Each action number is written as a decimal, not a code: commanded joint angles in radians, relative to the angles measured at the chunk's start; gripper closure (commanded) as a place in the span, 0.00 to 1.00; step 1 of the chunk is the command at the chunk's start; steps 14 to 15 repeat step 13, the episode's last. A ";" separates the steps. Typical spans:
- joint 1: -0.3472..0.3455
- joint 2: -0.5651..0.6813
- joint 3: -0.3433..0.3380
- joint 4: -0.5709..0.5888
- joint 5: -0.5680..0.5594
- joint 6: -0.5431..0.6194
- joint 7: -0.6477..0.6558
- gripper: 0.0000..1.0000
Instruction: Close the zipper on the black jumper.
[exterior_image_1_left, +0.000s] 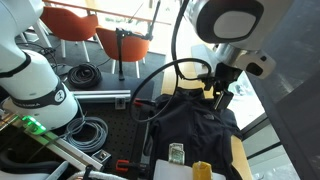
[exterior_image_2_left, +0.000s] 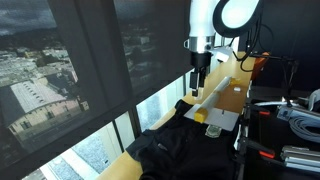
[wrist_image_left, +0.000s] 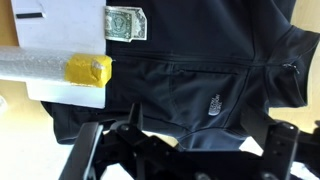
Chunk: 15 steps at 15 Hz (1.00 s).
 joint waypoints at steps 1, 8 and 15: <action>-0.023 -0.080 0.009 -0.039 0.004 -0.072 0.002 0.00; -0.030 -0.068 0.014 -0.036 -0.001 -0.066 0.002 0.00; -0.030 -0.068 0.014 -0.037 -0.001 -0.066 0.002 0.00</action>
